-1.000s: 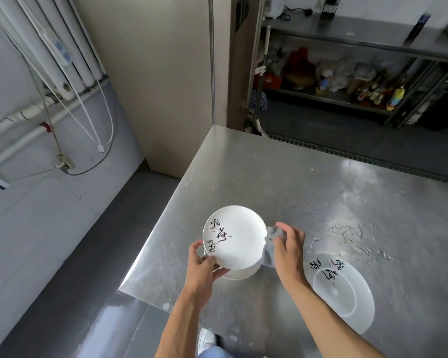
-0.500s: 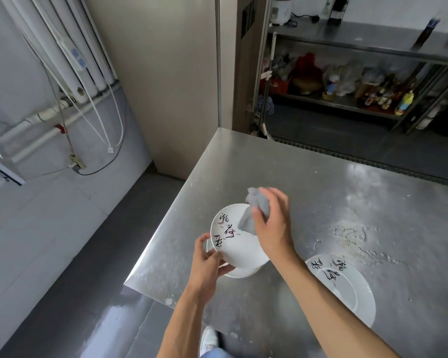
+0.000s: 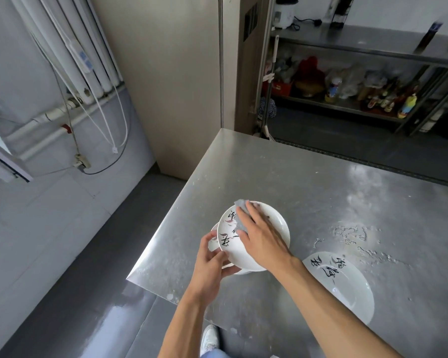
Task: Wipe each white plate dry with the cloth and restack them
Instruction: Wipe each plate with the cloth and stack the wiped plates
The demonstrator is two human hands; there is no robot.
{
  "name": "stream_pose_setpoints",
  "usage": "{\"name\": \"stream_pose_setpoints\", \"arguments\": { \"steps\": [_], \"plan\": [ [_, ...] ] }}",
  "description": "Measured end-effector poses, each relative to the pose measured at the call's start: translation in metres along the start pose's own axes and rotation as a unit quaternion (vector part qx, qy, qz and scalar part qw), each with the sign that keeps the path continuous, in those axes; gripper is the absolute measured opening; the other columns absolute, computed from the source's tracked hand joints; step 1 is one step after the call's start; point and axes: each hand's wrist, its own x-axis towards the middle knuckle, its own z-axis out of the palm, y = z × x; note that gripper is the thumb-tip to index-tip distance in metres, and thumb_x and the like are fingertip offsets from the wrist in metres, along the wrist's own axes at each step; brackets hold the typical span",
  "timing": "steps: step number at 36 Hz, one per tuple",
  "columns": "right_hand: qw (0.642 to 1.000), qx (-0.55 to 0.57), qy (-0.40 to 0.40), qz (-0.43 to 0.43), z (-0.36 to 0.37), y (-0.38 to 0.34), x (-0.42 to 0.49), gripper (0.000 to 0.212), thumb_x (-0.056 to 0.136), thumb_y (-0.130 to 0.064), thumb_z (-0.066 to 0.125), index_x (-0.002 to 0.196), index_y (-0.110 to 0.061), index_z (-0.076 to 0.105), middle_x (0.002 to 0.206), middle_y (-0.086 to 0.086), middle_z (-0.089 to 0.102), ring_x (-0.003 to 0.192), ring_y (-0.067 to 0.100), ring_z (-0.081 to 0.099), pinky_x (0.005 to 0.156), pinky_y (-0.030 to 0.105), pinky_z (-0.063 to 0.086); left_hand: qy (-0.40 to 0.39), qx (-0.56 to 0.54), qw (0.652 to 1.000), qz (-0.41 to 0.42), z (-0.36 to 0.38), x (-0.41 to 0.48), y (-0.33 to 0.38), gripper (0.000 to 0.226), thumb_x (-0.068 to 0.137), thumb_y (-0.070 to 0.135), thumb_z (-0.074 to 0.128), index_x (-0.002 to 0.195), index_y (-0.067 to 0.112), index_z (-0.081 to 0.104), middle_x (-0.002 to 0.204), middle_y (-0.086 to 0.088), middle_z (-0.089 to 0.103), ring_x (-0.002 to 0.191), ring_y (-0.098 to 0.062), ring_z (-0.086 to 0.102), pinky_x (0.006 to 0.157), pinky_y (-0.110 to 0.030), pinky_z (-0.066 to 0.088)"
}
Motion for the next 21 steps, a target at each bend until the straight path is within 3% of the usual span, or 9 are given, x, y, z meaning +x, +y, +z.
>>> {"name": "stream_pose_setpoints", "arguments": {
  "steps": [4, 10, 16, 21],
  "plan": [
    [0.998, 0.029, -0.039, -0.033, 0.002, -0.014, -0.003, 0.057, 0.102, -0.027, 0.053, 0.156, -0.022, 0.033, 0.167, -0.008, 0.013, 0.155, 0.016, 0.012, 0.122, 0.038, 0.026, -0.003, -0.005, 0.999, 0.032, 0.005, -0.001, 0.005, 0.041, 0.105, 0.0, 0.05, 0.136, 0.025, 0.047, 0.118, -0.017, 0.076, 0.109, -0.036, 0.074, 0.082, -0.041, 0.062],
    [0.99, 0.05, -0.067, -0.112, 0.003, -0.023, -0.017, 0.043, 0.105, -0.026, 0.045, 0.148, -0.024, 0.048, 0.166, -0.008, 0.021, 0.155, 0.011, 0.011, 0.125, 0.032, 0.018, 0.053, -0.039, 0.996, 0.059, -0.003, 0.003, 0.004, 0.044, 0.104, -0.005, 0.046, 0.136, 0.025, 0.048, 0.108, -0.028, 0.074, 0.094, -0.033, 0.074, 0.078, -0.039, 0.063],
    [0.99, 0.023, -0.039, -0.131, -0.008, -0.019, -0.019, 0.033, 0.098, -0.014, 0.056, 0.129, -0.019, 0.066, 0.156, -0.002, 0.044, 0.148, 0.019, 0.035, 0.119, 0.039, 0.033, 0.075, -0.046, 0.994, 0.066, -0.013, 0.008, 0.005, 0.045, 0.102, -0.005, 0.046, 0.133, 0.028, 0.051, 0.11, -0.019, 0.077, 0.093, -0.033, 0.077, 0.077, -0.042, 0.064],
    [0.995, -0.012, 0.048, -0.088, -0.018, -0.012, -0.017, 0.027, 0.083, -0.001, 0.073, 0.109, -0.01, 0.073, 0.136, 0.006, 0.062, 0.127, 0.031, 0.059, 0.095, 0.041, 0.056, 0.06, -0.015, 0.995, 0.077, -0.02, 0.008, 0.007, 0.047, 0.102, -0.002, 0.049, 0.132, 0.035, 0.054, 0.098, -0.014, 0.077, 0.085, -0.022, 0.074, 0.076, -0.041, 0.064]
  ]
}}
